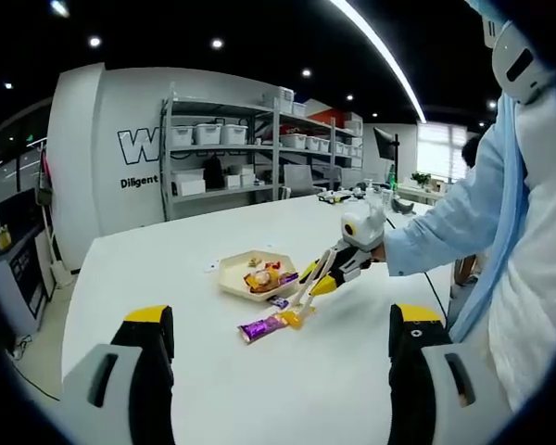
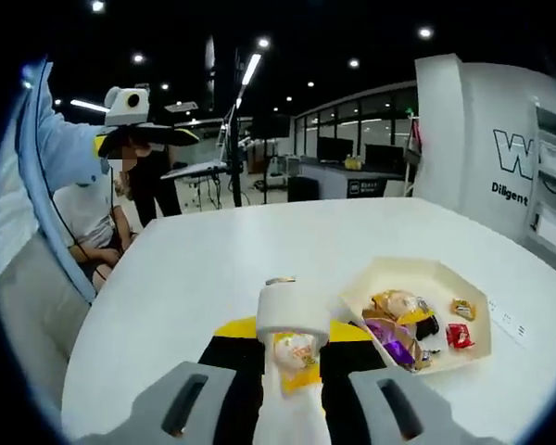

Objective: Place the target food into the container with the food tongs after gripping and lifting it, then release it inside without dropping or visibly crushing the food.

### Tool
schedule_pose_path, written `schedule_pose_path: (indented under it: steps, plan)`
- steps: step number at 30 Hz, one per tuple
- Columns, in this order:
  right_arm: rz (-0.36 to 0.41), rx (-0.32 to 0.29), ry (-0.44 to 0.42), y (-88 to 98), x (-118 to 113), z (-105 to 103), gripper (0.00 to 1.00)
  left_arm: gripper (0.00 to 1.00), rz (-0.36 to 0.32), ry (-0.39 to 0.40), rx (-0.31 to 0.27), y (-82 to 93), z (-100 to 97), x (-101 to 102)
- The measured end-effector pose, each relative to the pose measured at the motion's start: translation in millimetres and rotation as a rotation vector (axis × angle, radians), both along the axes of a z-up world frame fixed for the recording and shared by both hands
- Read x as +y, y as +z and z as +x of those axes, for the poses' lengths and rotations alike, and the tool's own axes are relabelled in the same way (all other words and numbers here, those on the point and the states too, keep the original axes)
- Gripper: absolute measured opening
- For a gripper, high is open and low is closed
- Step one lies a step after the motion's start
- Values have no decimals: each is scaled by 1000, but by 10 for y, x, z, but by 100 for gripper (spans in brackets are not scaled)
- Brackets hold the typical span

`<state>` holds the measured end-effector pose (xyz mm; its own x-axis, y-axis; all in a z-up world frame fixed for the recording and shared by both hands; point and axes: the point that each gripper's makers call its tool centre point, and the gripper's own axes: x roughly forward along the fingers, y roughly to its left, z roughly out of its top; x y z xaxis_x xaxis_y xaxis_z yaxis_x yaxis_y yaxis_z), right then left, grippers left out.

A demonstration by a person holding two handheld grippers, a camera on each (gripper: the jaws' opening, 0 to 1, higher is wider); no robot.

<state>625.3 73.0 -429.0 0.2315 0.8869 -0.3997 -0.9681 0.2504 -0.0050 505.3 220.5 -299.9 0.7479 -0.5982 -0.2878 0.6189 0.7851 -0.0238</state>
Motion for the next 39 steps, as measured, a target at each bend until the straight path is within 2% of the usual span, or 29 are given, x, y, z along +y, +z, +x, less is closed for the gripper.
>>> schedule_pose_path:
  steps: [6,10,12,13,14,16,25,31,39]
  plan:
    - [-15,6,-5,-27,-3,23,14,94,2,0,-2,7,-5,-10]
    - [-67,-11,6,-87,14,-11,12,94,2,1,1,1,-19,-6]
    - [-109,0,-4,-166,-8,-38,11,94,2,3,0,5,-19,-2]
    - [-129,32,-12,-218,-34,-64,11,94,1,3,-1,9,-19,0]
    - [-115,23,-12,-200,-25,-53,10,94,1,3,-1,11,-20,-1]
    - [-111,55,-37,-178,-40,-43,10,94,2,3,-2,12,-21,1]
    - [-142,31,-42,-112,-8,-67,7,94,0,-2,-5,14,-22,-12]
    - [-140,33,-55,-68,-25,-60,6,94,1,-4,-8,17,-32,-16]
    - [-124,4,-71,52,-31,-51,6,94,-1,-9,-10,24,-45,-31]
